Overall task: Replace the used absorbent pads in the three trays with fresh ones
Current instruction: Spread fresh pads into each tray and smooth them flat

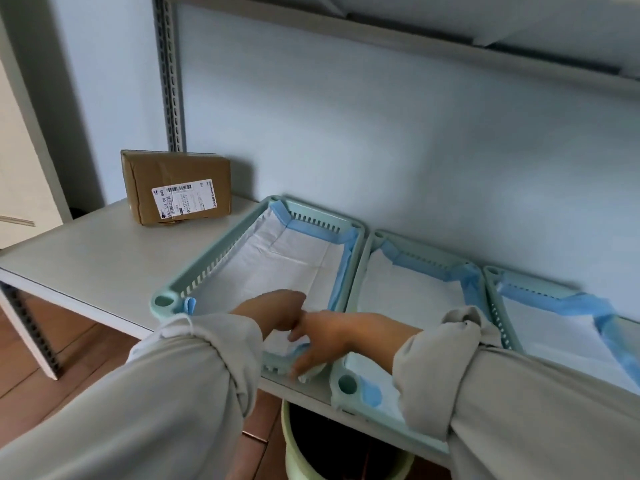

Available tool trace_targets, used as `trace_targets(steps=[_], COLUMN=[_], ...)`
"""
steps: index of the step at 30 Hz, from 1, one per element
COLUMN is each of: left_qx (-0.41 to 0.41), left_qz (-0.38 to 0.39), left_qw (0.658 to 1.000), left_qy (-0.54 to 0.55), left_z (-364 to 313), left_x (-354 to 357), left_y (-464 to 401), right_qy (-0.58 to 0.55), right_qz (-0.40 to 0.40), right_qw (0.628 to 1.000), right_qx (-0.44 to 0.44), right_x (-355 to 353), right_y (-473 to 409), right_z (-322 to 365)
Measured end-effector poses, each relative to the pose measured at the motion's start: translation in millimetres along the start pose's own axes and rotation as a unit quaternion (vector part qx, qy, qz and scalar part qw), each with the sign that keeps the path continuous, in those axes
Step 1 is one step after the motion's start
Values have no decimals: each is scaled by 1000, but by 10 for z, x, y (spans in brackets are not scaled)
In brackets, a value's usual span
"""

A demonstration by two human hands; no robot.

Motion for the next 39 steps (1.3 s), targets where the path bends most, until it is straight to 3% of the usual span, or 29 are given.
trace_targets(steps=[5, 10, 12, 20, 30, 34, 36, 39], left_qx=[52, 52, 43, 38, 15, 0, 32, 93], left_qz=[-9, 31, 25, 39, 51, -28, -52, -21], left_qw=[997, 995, 995, 994, 996, 1000, 997, 991], left_qy=[56, 75, 84, 99, 68, -2, -41, -95], left_z=[-435, -671, -689, -834, -904, -1071, -1321, -1781], left_x=[18, 317, 359, 405, 429, 314, 258, 344], left_y=[187, 282, 273, 298, 275, 312, 366, 417], right_qy=[-66, 7, -2, 13, 3, -67, -84, -107], right_qz=[-81, 91, 107, -34, -29, -10, -37, -108], right_qw=[993, 986, 986, 989, 992, 992, 988, 975], right_qx=[53, 139, 130, 145, 123, 110, 121, 162], right_x=[-27, 541, 735, 851, 926, 925, 866, 878], right_y=[348, 590, 612, 634, 542, 711, 895, 1176], right_z=[-430, -679, -685, -841, -986, -1142, -1298, -1618])
Point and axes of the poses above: each hand's wrist, its own y-axis away from the middle knuckle, its own x-axis out of the palm, z = x × y, the point moved 4 cm from there along -y, towards the middle knuckle, and after that the axes turned 14 degrees about z, right-handed, at the moved point
